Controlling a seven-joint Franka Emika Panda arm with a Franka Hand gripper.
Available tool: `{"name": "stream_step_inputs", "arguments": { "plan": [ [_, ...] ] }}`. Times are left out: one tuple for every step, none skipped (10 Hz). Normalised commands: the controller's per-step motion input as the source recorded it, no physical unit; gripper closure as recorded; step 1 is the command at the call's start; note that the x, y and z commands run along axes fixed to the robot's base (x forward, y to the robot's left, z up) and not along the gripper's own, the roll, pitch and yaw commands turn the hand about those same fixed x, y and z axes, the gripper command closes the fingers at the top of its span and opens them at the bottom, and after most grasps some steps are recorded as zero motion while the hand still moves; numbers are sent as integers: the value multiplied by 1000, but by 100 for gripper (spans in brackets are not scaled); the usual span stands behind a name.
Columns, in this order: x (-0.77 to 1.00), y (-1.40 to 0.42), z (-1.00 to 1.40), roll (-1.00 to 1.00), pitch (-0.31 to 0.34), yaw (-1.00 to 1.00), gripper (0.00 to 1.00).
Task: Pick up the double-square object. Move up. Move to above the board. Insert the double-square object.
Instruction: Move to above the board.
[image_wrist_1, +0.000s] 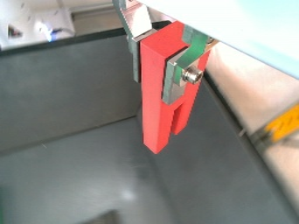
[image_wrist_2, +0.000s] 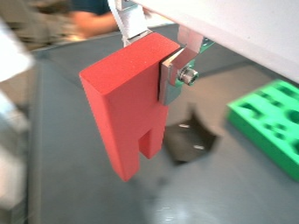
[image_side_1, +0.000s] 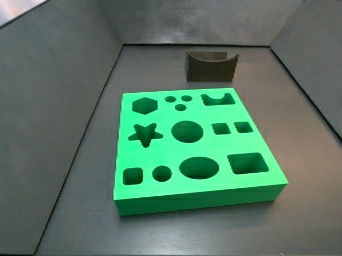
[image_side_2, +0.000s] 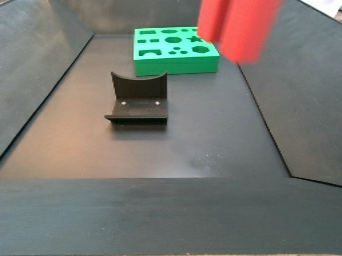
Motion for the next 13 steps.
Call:
{"name": "stream_step_inputs", "arguments": {
  "plan": [
    [34, -1000, -58, 61, 394, -1000, 100],
    [34, -1000, -57, 51, 382, -1000, 100],
    [35, -1000, -57, 70, 389, -1000, 100],
    [35, -1000, -55, 65, 344, -851, 100],
    [35, -1000, -54, 22, 231, -505, 100],
    [36, -1000, -53, 2, 164, -314, 100],
    [37, -1000, -53, -11, 112, -170, 100],
    [37, -1000, -52, -21, 80, -74, 100],
    [39, -1000, -50, -17, 53, -43, 100],
    [41, -1000, -50, -15, 44, -14, 100],
    [44, -1000, -48, -13, 38, -8, 100],
    [48, -1000, -47, -18, 33, -1, 100],
    [58, -1000, -45, -5, 28, 0, 100]
  ]
}}
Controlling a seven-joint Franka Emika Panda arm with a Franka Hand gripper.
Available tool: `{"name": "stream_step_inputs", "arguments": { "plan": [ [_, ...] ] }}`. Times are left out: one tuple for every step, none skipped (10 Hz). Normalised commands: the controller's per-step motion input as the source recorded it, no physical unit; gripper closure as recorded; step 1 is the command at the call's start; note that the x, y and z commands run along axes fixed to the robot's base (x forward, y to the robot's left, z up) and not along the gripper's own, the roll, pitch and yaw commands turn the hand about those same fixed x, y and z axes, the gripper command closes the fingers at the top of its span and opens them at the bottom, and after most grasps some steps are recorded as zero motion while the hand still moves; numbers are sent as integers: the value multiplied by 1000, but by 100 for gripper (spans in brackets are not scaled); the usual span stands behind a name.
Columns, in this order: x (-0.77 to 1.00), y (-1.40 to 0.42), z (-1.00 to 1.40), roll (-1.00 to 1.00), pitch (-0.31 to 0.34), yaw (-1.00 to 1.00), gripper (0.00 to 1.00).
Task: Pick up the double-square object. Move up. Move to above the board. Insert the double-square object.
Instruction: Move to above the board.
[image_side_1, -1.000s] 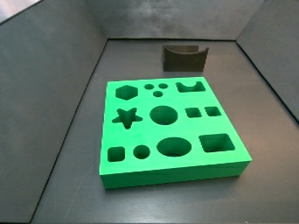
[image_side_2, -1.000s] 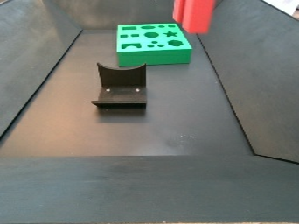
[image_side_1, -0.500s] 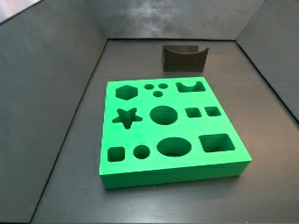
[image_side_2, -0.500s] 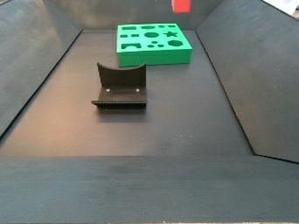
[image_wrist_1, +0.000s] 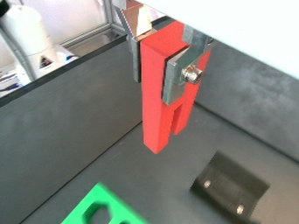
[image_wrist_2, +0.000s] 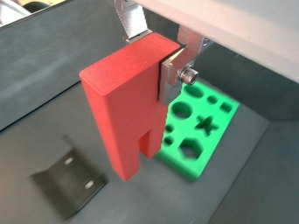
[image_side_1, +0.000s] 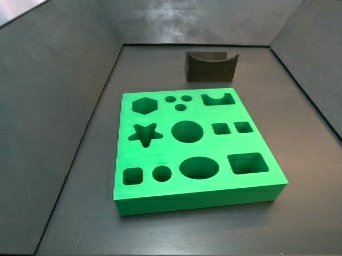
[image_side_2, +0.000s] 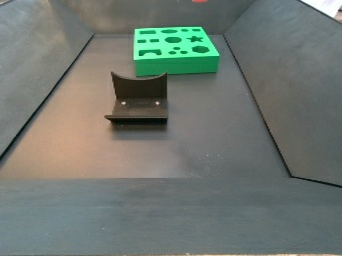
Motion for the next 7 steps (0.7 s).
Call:
{"name": "stream_step_inputs", "arguments": {
  "plan": [
    [70, -1000, -46, -2, 27, 7, 100],
    [83, -1000, -46, 0, 28, 9, 100],
    [98, -1000, -43, -9, 30, 10, 100],
    [122, -1000, -42, 4, 29, 6, 100],
    [123, -794, -29, 5, 33, 10, 100],
    [105, -480, -14, 9, 35, 8, 100],
    [77, -277, 2, 12, 36, 5, 100]
  ]
}}
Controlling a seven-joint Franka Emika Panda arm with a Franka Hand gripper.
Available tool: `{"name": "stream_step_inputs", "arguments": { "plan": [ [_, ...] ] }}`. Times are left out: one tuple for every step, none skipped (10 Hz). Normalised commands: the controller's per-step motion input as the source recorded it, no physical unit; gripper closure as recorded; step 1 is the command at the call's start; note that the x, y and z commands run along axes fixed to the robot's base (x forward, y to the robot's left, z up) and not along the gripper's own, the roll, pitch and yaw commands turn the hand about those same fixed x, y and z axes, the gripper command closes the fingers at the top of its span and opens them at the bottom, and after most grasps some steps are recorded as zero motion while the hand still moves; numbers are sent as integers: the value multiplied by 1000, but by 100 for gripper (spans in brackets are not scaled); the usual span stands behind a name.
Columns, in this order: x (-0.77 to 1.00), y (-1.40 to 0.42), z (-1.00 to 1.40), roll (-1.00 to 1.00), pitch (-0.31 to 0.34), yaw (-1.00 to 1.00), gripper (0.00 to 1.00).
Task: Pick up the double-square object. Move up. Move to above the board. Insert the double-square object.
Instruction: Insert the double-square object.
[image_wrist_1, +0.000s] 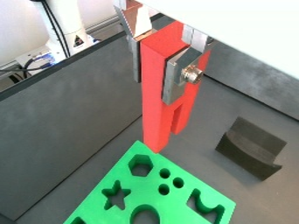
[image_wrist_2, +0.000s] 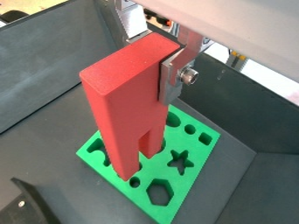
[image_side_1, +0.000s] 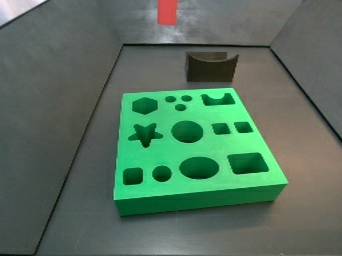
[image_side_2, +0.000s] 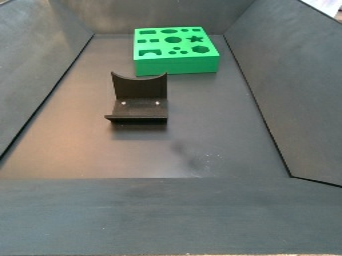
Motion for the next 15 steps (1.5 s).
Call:
{"name": "stream_step_inputs", "arguments": {
  "plan": [
    [23, 0, 0, 0, 0, 0, 100],
    [63, 0, 0, 0, 0, 0, 100],
    [77, 0, 0, 0, 0, 0, 100],
    [77, 0, 0, 0, 0, 0, 100],
    [83, 0, 0, 0, 0, -9, 100],
    [29, 0, 0, 0, 0, 0, 100],
    [34, -26, -6, -3, 0, 0, 100],
    [131, -31, -9, -3, -9, -9, 100],
    [143, -6, -20, -10, -17, -40, 100],
    [80, 0, -17, -9, -23, -20, 100],
    [0, 0, 0, -17, -7, 0, 100],
    [23, -20, 0, 0, 0, 0, 100],
    [283, -3, -9, -33, 0, 0, 100],
    [800, -206, -74, 0, 0, -83, 100],
    [957, -254, -249, 0, 0, -114, 100]
  ]
}}
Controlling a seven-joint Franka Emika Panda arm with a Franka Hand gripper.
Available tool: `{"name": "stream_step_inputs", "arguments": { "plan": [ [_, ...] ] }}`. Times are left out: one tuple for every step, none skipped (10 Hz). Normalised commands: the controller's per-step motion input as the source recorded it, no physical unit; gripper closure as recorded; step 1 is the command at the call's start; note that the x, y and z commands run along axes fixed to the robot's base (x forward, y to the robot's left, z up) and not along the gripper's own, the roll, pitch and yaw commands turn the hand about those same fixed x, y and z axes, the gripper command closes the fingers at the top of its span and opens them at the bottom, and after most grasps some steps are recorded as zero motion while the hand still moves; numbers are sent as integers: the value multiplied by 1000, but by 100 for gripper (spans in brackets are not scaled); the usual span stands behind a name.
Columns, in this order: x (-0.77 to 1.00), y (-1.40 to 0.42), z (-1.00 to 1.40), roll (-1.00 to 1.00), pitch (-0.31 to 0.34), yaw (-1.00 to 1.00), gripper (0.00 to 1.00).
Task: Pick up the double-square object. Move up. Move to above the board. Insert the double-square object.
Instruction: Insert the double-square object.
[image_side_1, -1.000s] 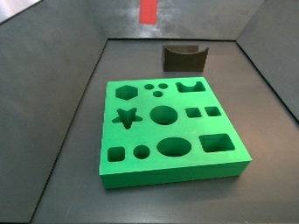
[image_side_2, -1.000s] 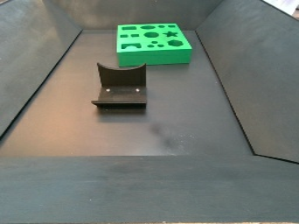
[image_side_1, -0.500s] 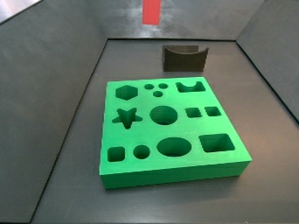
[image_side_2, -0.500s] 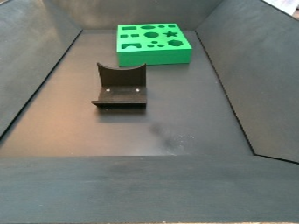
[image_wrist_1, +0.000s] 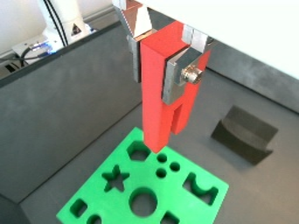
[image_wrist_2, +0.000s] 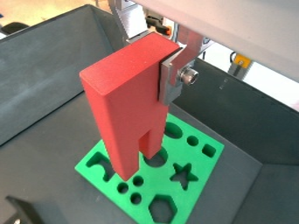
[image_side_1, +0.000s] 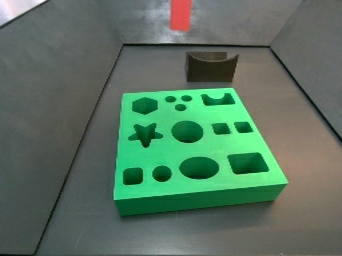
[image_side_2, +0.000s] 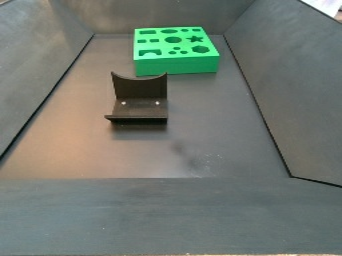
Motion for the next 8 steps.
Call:
{"name": "stream_step_inputs", "arguments": {
  "plan": [
    [931, -249, -283, 0, 0, -166, 100],
    [911, -254, -266, 0, 0, -186, 100],
    [829, -243, -206, -10, 0, -269, 100],
    [657, -206, -134, -43, 0, -437, 100],
    [551, -177, -86, -64, 0, -537, 100],
    [551, -166, -37, -87, 0, -549, 100],
    [551, -174, -109, -56, 0, -549, 100],
    [483, -174, -226, -1, 0, -611, 100]
  ]
}}
